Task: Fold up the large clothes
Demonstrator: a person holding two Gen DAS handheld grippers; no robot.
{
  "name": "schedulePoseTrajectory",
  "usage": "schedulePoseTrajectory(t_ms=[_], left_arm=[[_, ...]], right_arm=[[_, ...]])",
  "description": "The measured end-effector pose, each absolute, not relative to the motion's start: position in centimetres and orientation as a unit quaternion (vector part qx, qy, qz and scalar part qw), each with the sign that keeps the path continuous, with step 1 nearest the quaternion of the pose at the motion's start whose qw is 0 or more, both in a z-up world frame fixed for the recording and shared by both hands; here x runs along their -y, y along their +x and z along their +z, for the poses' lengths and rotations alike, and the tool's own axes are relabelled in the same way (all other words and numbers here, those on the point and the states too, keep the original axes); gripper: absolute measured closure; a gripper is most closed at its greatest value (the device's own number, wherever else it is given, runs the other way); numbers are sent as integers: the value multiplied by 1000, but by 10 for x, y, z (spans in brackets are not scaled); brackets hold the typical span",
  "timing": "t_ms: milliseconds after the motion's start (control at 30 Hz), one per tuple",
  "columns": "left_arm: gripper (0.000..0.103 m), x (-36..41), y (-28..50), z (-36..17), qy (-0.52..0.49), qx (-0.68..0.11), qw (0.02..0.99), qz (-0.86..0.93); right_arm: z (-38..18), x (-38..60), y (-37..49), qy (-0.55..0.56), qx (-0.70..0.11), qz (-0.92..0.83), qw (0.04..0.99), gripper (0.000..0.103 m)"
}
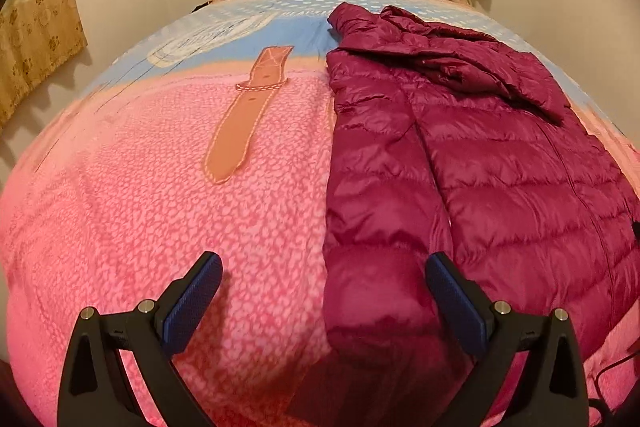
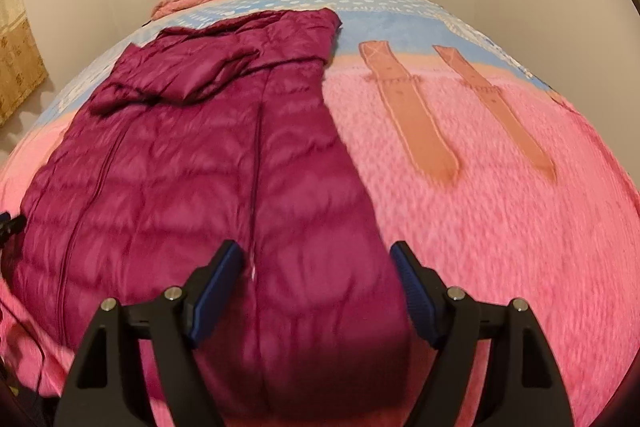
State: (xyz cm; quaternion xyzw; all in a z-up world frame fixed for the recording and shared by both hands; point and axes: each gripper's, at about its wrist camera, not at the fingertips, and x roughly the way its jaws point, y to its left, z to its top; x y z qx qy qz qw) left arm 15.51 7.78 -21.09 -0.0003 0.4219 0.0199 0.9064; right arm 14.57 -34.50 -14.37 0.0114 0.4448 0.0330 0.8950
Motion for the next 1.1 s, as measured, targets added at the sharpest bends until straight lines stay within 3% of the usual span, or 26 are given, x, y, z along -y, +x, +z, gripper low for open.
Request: schedulePoseTrajectory(t_ms=[200, 233, 267, 333, 400, 467, 500, 800, 1100], left_arm=[[2, -65, 151, -216, -1, -430, 903, -7], [7, -63, 150, -219, -2, -435, 900, -13], [19, -61, 149, -222, -6, -441, 897, -21], [34, -59, 146, -220, -13, -435, 900, -36], [54, -52, 143, -215, 22, -424, 905, -30], [89, -49, 140, -210, 26, -420, 906, -42], [94, -48, 138, -207, 21, -421, 905, -54], [99, -52, 101, -152, 38, -364, 927, -80], [100, -72, 43, -67, 24, -287, 950, -118]], right_arm=[[-145, 344, 124, 6, -443, 37, 896, 26], [-145, 343, 123, 6, -442, 37, 896, 29], [-145, 342, 123, 9, -442, 39, 896, 33], [-146, 342, 122, 19, -440, 46, 897, 42], [-145, 340, 119, 25, -437, 56, 898, 60], [-144, 339, 117, 40, -437, 77, 895, 85], [-143, 337, 116, 45, -436, 84, 895, 86], [-113, 335, 91, 61, -401, 100, 908, 91], [-26, 334, 32, 58, -310, 131, 940, 91]])
